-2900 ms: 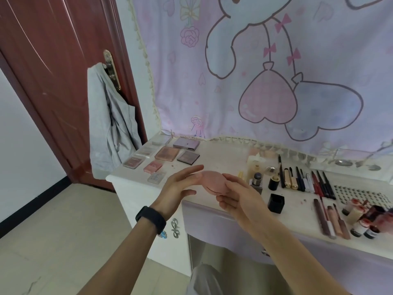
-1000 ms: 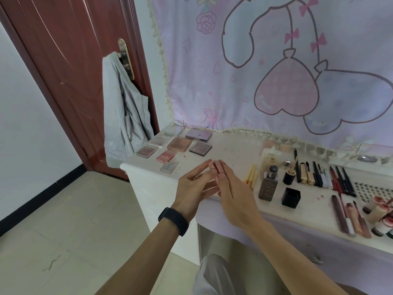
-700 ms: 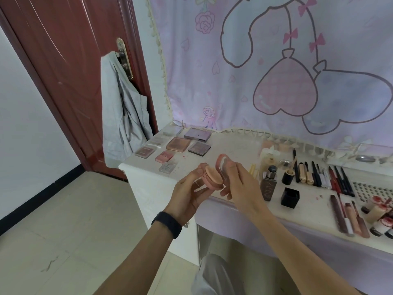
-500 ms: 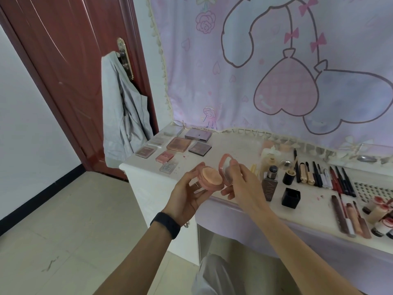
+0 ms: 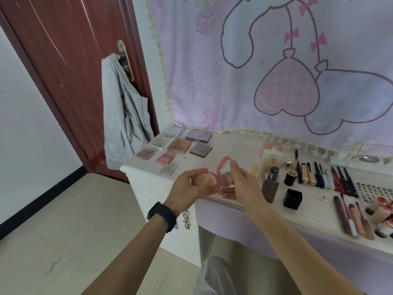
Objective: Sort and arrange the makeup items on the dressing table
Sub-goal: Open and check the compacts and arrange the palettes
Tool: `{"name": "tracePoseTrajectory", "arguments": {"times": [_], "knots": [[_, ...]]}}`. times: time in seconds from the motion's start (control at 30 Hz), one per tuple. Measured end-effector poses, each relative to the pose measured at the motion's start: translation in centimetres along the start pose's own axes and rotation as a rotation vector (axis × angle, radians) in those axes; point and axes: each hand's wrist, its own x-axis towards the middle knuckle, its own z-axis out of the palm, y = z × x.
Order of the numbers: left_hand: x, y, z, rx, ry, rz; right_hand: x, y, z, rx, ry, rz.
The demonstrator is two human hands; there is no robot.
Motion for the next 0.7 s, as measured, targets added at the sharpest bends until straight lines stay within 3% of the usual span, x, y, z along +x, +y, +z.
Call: {"name": "tracePoseTrajectory", "arguments": {"times": [0.23, 0.53, 0.7], "knots": [[-0.4, 0.0, -0.2, 0.114, -0.056, 0.026, -0.1, -0.1, -0.1, -0.006, 0.007, -0.012], [0.7, 3.0, -0.6, 0.676, -0.196, 0.201, -1.5, -2.2, -1.1, -0.165, -0.033, -0.089], [1.4, 4.2, 0.2, 0.627, -0.125, 0.269, -3.8, -4.0, -4.2, -0.289, 0.023, -0.205]]}}
